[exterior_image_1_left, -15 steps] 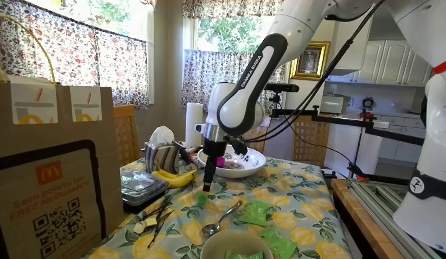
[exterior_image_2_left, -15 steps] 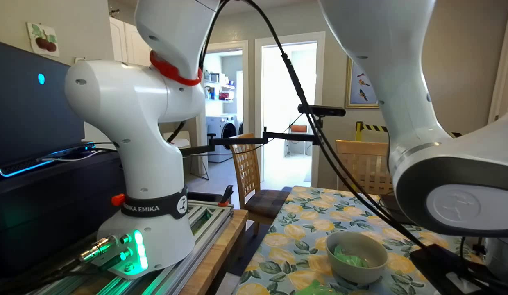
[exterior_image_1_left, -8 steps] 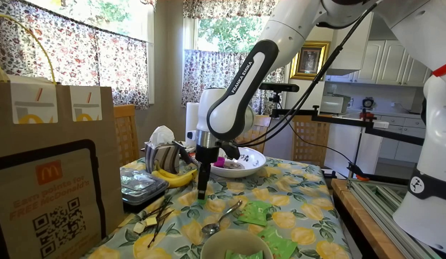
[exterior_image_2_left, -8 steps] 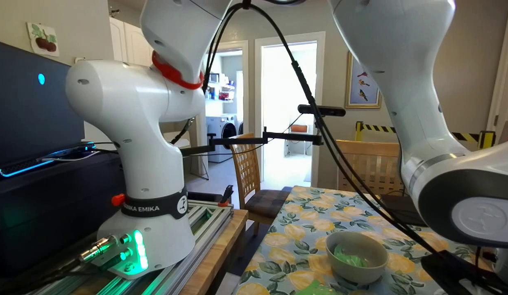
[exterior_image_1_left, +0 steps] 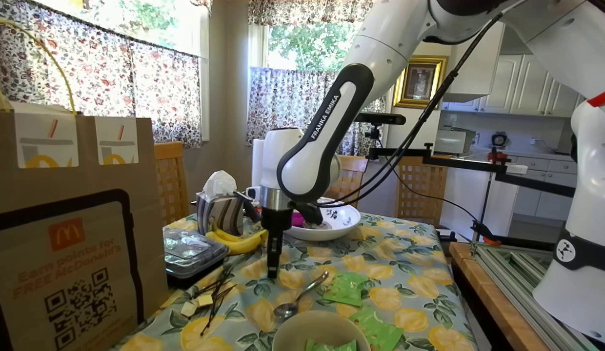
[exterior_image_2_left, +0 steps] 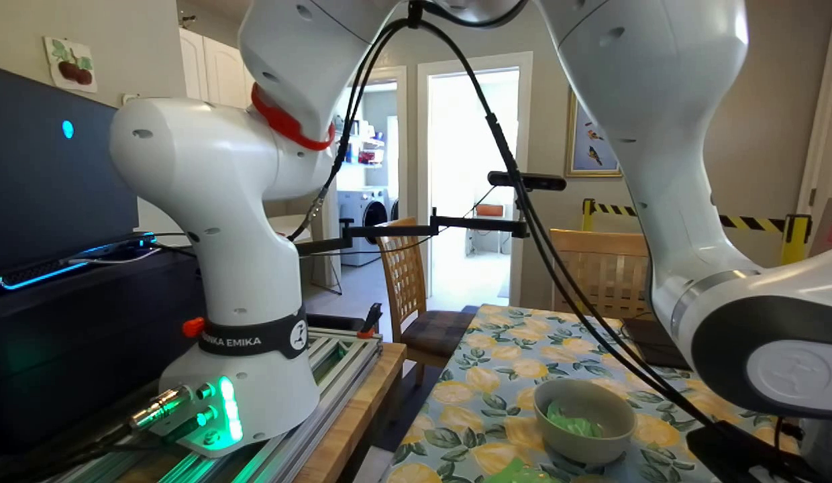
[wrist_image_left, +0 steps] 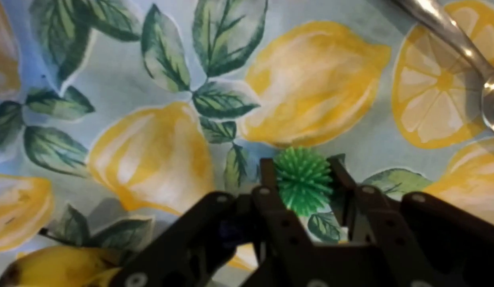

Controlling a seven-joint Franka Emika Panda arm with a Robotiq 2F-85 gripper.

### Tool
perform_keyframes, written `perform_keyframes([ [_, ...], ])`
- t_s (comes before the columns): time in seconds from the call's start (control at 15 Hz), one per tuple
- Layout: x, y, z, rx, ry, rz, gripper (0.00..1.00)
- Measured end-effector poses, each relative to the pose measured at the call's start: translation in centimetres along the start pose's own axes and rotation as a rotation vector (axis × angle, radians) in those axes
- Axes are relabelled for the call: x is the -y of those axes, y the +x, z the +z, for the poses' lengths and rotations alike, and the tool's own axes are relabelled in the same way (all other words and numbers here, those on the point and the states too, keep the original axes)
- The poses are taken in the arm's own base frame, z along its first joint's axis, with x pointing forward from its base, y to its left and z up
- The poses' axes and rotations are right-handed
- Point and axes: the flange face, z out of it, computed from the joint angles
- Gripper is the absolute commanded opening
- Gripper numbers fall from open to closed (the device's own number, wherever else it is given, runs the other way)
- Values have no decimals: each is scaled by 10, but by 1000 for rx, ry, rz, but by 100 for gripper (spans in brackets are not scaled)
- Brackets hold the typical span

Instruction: Put the green ball on the silver spoon then use the spoon to place the ball in the grey bowl.

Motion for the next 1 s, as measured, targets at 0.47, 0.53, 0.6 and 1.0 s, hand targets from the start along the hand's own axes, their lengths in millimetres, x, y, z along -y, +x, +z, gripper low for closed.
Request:
perform_keyframes([
  [0.47, 29, 6, -25, 68, 19, -70, 7],
  [0.53, 37, 5, -28, 86, 27, -83, 7],
  [0.6, 45, 4, -31, 106, 36, -96, 7],
  [1.0, 85, 1, -33, 200, 63, -180, 7],
])
